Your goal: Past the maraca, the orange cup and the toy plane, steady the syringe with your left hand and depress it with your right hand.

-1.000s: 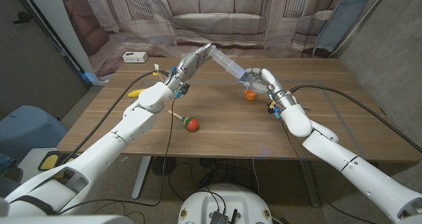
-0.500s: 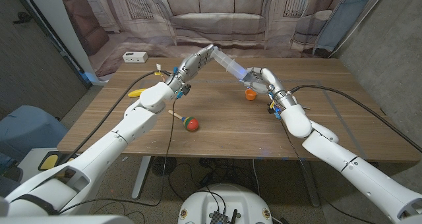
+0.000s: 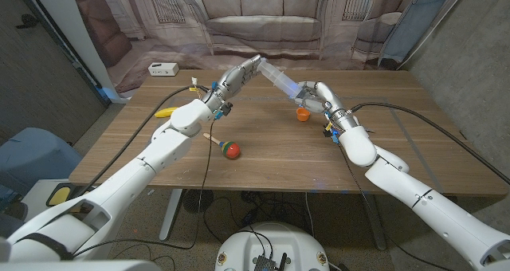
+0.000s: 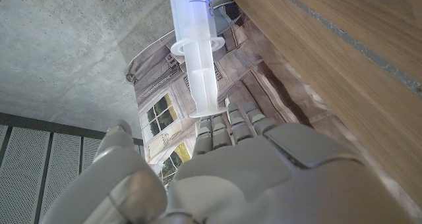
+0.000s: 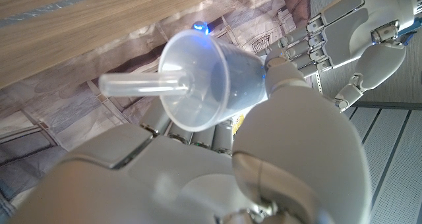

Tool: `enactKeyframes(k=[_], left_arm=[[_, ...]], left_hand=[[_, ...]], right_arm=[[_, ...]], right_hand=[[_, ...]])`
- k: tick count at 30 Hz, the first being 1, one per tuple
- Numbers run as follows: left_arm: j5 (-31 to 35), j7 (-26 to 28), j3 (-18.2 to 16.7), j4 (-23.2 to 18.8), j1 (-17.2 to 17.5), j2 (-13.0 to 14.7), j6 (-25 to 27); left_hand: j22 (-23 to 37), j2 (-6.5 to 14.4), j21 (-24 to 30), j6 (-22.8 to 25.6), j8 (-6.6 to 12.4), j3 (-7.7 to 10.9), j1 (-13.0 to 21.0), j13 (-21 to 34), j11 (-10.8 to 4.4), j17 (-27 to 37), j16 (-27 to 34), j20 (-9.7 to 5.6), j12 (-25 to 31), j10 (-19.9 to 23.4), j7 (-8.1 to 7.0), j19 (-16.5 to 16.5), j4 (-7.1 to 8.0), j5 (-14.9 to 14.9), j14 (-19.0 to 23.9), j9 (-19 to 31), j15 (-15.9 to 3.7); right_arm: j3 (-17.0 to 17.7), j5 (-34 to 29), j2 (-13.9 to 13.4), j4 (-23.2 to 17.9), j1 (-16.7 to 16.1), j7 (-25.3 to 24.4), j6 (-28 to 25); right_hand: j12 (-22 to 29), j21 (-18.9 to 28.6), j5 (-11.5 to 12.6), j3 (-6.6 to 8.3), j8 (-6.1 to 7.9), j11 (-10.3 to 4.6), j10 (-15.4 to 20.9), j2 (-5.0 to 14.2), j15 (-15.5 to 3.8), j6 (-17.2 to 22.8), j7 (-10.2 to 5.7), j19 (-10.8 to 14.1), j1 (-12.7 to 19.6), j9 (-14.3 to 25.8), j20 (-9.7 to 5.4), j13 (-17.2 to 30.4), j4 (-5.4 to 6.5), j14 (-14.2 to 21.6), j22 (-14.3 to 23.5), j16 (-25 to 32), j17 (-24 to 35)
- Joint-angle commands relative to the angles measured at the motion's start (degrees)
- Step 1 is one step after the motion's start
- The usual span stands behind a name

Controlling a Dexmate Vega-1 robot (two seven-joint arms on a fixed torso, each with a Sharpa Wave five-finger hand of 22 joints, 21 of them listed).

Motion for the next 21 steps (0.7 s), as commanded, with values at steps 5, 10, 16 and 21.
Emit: enactKeyframes(k=[5,10,16,21], left_arm=[[-1.10,-2.20,1.08,1.69,-1.00,-0.95,0.25],[-0.84,-2.15,1.21,1.64,-1.13,-1.01,0.27],[-0.42,-2.89,1.89,2.16,-1.92,-1.27,0.54],[1.17,-1.81,2.15,1.95,-2.06,-1.25,0.43]], left_hand=[[0.17,0.37,-0.26,0.48,0.36,0.04,0.26,0.18,0.14,0.25,0.12,0.18,0.18,0.32,0.07,-0.14,-0.09,-0.11,0.27,0.25,0.11],[0.17,0.38,-0.24,0.49,0.36,0.03,0.26,0.18,0.10,0.25,0.13,0.15,0.16,0.28,0.18,-0.13,-0.08,-0.11,0.26,0.25,0.06],[0.17,0.40,-0.24,0.49,0.36,0.02,0.26,0.18,0.19,0.25,0.13,0.13,0.18,0.33,0.12,-0.15,-0.08,-0.11,0.25,0.25,0.10],[0.17,0.40,-0.25,0.42,0.33,0.01,0.25,0.18,0.10,0.25,0.12,0.17,0.14,0.23,-0.01,-0.19,-0.08,-0.11,0.18,0.25,0.12]], right_arm=[[0.03,0.68,0.00,0.08,-0.25,-0.03,-0.19],[0.15,0.98,-0.08,0.08,-0.21,0.11,-0.16],[0.08,1.27,-0.07,0.27,0.03,0.46,-0.35],[0.08,1.27,-0.04,0.40,0.10,0.35,-0.32]], right_hand=[[0.27,0.62,0.33,8.70,0.19,-2.60,3.20,5.43,-6.67,5.49,-5.17,-0.52,2.31,0.24,-1.58,0.25,8.39,3.20,0.00,-0.27,0.27],[0.26,0.76,0.33,8.69,0.19,-2.64,3.25,5.42,-6.66,5.50,-5.08,-0.54,2.28,0.24,-1.57,0.26,8.42,3.26,-0.02,-0.31,0.30],[0.28,1.13,0.33,8.72,0.19,-2.63,3.46,5.43,-6.51,5.56,-4.91,-0.62,2.27,0.25,-1.50,0.30,8.40,3.62,-0.05,-0.30,0.38],[0.27,1.33,0.33,8.78,0.18,-2.10,3.55,5.43,-6.66,5.58,-4.94,-0.70,2.32,0.25,-1.50,0.31,8.35,3.61,-0.07,-0.40,0.41]])
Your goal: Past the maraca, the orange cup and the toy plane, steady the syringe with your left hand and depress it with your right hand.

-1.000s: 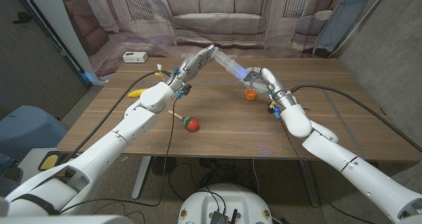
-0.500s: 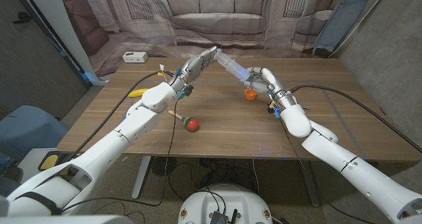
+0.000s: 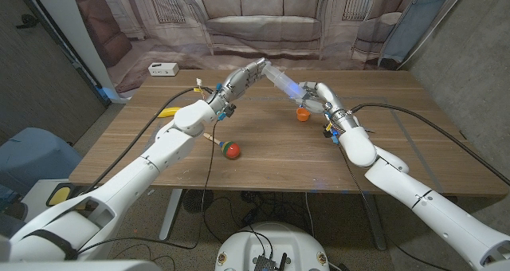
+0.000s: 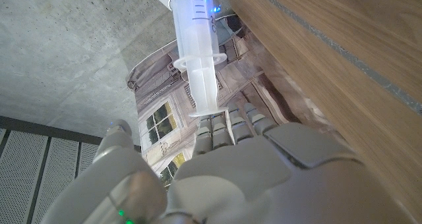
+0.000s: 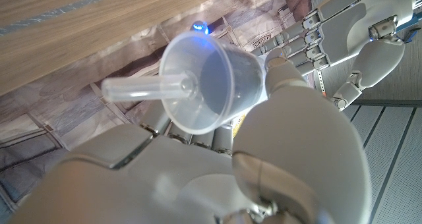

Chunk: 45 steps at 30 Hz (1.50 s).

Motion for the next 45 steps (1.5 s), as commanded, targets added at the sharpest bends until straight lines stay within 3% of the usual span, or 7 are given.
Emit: enactKeyframes(k=[1,12,15,30,45], left_arm=[[1.86,0.54,0.80,0.18,-0.72,-0.24,0.11],[2.72,0.37,1.32,-0.02,-1.11,-0.18,0.40],[3.32,0.71,1.45,-0.38,-1.14,-0.05,0.57],[4.01,1.12,1.75,-1.22,-1.08,-0.02,1.11],[5.05,0.22,2.84,-0.87,-2.13,-0.48,1.27]], left_hand=[[0.18,0.40,-0.25,0.41,0.36,0.00,0.25,0.21,0.16,0.25,0.11,0.19,0.16,0.37,-0.01,-0.19,-0.09,-0.11,0.15,0.23,0.10],[0.18,0.39,-0.25,0.44,0.38,-0.03,0.24,0.21,0.26,0.25,0.13,0.17,0.17,0.38,0.02,-0.22,-0.09,-0.11,0.17,0.23,0.10],[0.18,0.39,-0.26,0.45,0.38,-0.03,0.24,0.21,0.17,0.25,0.13,0.19,0.14,0.32,0.00,-0.25,-0.09,-0.11,0.15,0.23,0.06],[0.18,0.38,-0.23,0.42,0.37,-0.07,0.22,0.21,0.09,0.25,0.12,0.24,0.15,0.32,-0.12,-0.23,-0.08,-0.11,0.07,0.23,-0.05],[0.18,0.39,-0.23,0.46,0.39,-0.09,0.22,0.21,0.11,0.25,0.12,0.14,0.16,0.33,0.01,-0.28,-0.08,-0.11,0.03,0.23,-0.03]], right_arm=[[0.06,0.28,0.00,0.38,0.27,0.06,0.00],[-0.11,0.17,0.17,1.17,0.92,0.04,0.62],[-0.16,0.16,0.24,1.42,1.15,0.07,0.91],[-0.21,-0.03,0.19,1.65,1.63,0.31,1.20],[0.42,-0.11,-0.15,0.74,0.56,-0.44,0.79]], right_hand=[[0.40,0.48,0.27,8.81,0.35,-2.13,3.01,5.44,-6.71,5.58,-4.89,-0.72,2.33,0.29,-1.49,0.32,8.33,3.00,0.20,-0.23,0.15],[0.26,0.82,0.25,8.81,0.32,-2.33,2.83,5.41,-6.50,5.57,-4.86,-0.90,2.28,0.30,-1.46,0.34,8.34,2.90,0.17,-0.41,0.22],[0.21,0.96,0.26,8.84,0.32,-1.75,2.77,5.41,-6.68,5.57,-4.84,-0.99,2.32,0.30,-1.43,0.35,8.28,2.96,0.16,-0.43,0.27],[0.18,1.56,0.25,8.86,0.34,-2.55,2.97,5.39,-6.53,5.68,-4.94,-1.07,2.29,0.30,-1.48,0.38,8.26,3.14,0.11,-0.53,0.41],[0.14,2.10,0.23,8.87,0.30,-2.31,3.09,5.36,-6.62,5.66,-4.98,-1.15,2.27,0.31,-1.53,0.40,8.21,3.26,0.07,-0.64,0.54]])
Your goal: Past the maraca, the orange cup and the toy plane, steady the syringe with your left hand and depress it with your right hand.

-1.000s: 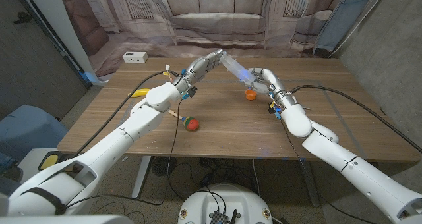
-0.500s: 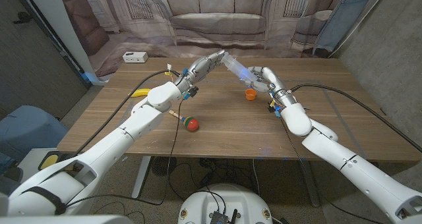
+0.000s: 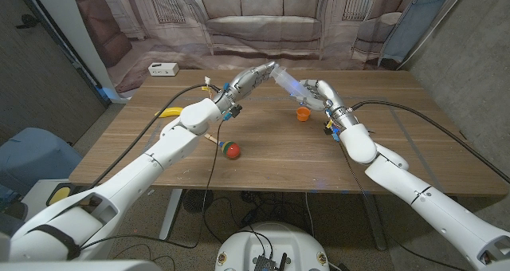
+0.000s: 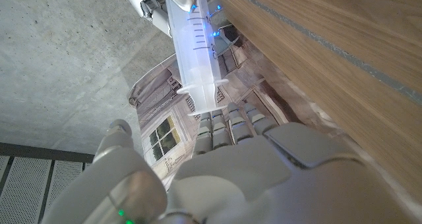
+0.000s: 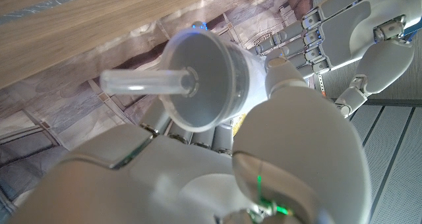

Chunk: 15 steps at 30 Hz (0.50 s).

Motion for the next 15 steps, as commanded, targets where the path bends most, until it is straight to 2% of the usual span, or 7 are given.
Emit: enactKeyframes(k=[1,2,6,11,15], left_arm=[[0.48,-0.66,1.43,-0.11,-1.17,-0.50,0.20],[0.50,-0.69,1.47,-0.14,-1.18,-0.50,0.24],[0.54,-0.73,1.57,-0.28,-1.09,-0.48,0.39],[0.62,-0.78,1.70,-0.43,-1.01,-0.43,0.58],[0.46,-0.82,1.74,-0.51,-0.88,-0.46,0.75]], left_hand=[[0.17,0.40,-0.23,0.44,0.40,-0.10,0.22,0.15,0.13,0.25,0.12,0.16,0.17,0.32,-0.02,-0.28,-0.09,-0.11,0.02,0.12,-0.04],[0.17,0.40,-0.22,0.43,0.40,-0.10,0.22,0.15,0.14,0.25,0.12,0.16,0.15,0.27,0.00,-0.26,-0.09,-0.11,0.04,0.12,-0.02],[0.17,0.40,-0.22,0.42,0.39,-0.11,0.22,0.15,0.07,0.25,0.13,0.16,0.16,0.28,0.04,-0.28,-0.09,-0.10,0.03,0.12,-0.01],[0.18,0.40,-0.23,0.41,0.39,-0.12,0.22,0.15,0.39,0.25,0.13,0.21,0.11,0.14,0.00,-0.31,-0.09,-0.10,0.00,0.12,-0.02],[0.18,0.40,-0.22,0.44,0.40,-0.13,0.22,0.15,0.32,0.25,0.12,0.22,0.15,0.24,0.01,-0.31,-0.09,-0.10,-0.02,0.12,0.01]], right_arm=[[0.52,-0.24,-0.24,-0.76,-0.86,-0.60,-0.12],[0.52,-0.27,-0.25,-0.73,-0.88,-0.63,-0.02],[0.53,-0.30,-0.29,-0.68,-0.90,-0.59,0.11],[0.57,-0.41,-0.50,-0.84,-0.91,-0.40,-0.10],[0.68,-0.32,-0.59,-0.91,-0.97,-0.34,-0.09]], right_hand=[[0.22,0.52,0.23,8.72,0.49,-2.23,2.63,5.31,-6.42,5.52,-5.12,-0.47,2.30,0.30,-1.42,0.12,8.32,2.95,0.05,-0.23,0.28],[0.22,0.58,0.23,8.72,0.48,-1.67,2.68,5.35,-6.36,5.50,-5.14,-0.55,2.28,0.30,-1.44,0.12,8.34,2.96,0.05,-0.24,0.30],[0.12,0.79,0.23,8.74,0.50,-2.33,2.53,5.38,-6.34,5.55,-5.08,-0.57,2.27,0.30,-1.45,0.13,8.34,2.91,0.04,-0.34,0.34],[0.09,0.94,0.22,8.70,0.48,-2.06,2.51,5.34,-6.28,5.51,-5.12,-0.63,2.20,0.31,-1.47,0.14,8.38,2.94,0.03,-0.35,0.39],[0.15,1.12,0.23,8.73,0.48,-2.53,2.71,5.38,-6.39,5.53,-5.15,-0.74,2.22,0.31,-1.46,0.15,8.35,3.01,0.01,-0.37,0.45]])
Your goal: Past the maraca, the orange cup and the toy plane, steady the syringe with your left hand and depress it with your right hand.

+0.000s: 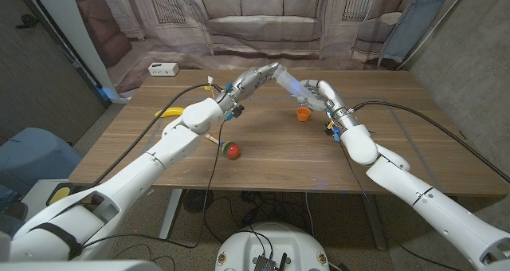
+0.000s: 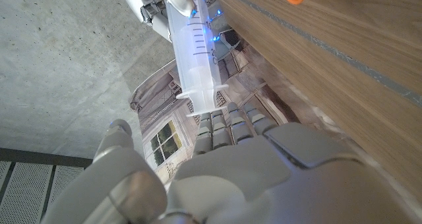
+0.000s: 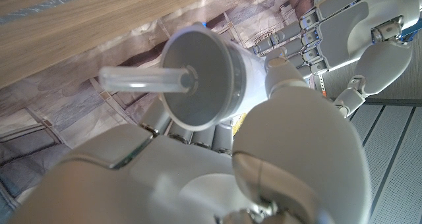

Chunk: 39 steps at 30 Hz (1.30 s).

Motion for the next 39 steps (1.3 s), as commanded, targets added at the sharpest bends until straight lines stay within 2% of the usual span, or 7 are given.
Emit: enactKeyframes(k=[1,16,27,39], left_arm=[[0.09,-0.31,0.36,-0.30,0.16,-0.06,0.41],[0.17,0.19,0.06,-1.05,0.74,0.19,0.20],[0.22,2.02,-1.00,-2.09,1.71,0.85,0.61],[0.32,2.84,-1.50,-2.80,2.08,1.39,1.09]], left_hand=[[0.18,0.40,-0.23,0.44,0.54,-0.13,0.22,0.18,0.27,0.25,0.13,0.22,0.20,0.28,0.02,-0.33,-0.09,-0.10,0.00,0.28,-0.01],[0.18,0.42,-0.28,0.44,0.53,-0.15,0.22,0.18,0.18,0.24,0.11,0.45,0.17,0.17,0.00,-0.51,-0.09,-0.10,-0.09,0.28,0.09],[0.18,0.40,-0.32,0.16,0.44,-0.18,0.23,0.18,0.21,0.24,0.07,0.83,0.04,-0.21,-0.11,-0.69,-0.11,-0.10,-0.27,0.28,0.04],[0.18,0.41,-0.38,-0.34,0.30,-0.19,0.26,0.18,-0.03,0.25,-0.02,1.10,-0.02,-0.49,-0.19,-0.97,-0.12,-0.09,-0.65,0.29,0.16]], right_arm=[[0.28,0.01,-0.32,-0.34,-0.26,0.10,-0.20],[0.77,-0.04,-0.68,-1.05,-0.89,-0.14,-0.28],[0.90,-0.13,-0.55,-0.90,-1.15,-0.52,0.13],[1.03,-0.13,-0.44,-0.52,-1.18,-0.65,0.99]], right_hand=[[0.35,0.51,0.25,8.73,0.28,-2.36,2.65,5.39,-6.35,5.57,-5.13,-0.24,2.22,0.32,-1.55,0.16,8.36,3.01,0.01,-0.16,0.19],[0.27,1.12,0.25,8.80,0.27,-2.50,2.64,5.38,-6.48,5.60,-5.20,-0.35,2.18,0.33,-1.64,0.18,8.34,3.12,-0.03,-0.31,0.30],[0.29,1.55,0.25,8.77,0.30,-2.07,2.85,5.34,-6.58,5.69,-5.14,-0.32,2.08,0.33,-1.69,0.18,8.38,3.38,-0.06,-0.32,0.37],[0.21,1.95,0.28,8.87,0.25,-2.44,2.83,5.34,-6.59,5.58,-5.20,-0.36,2.03,0.34,-1.78,0.16,8.42,3.53,-0.09,-0.48,0.33]])
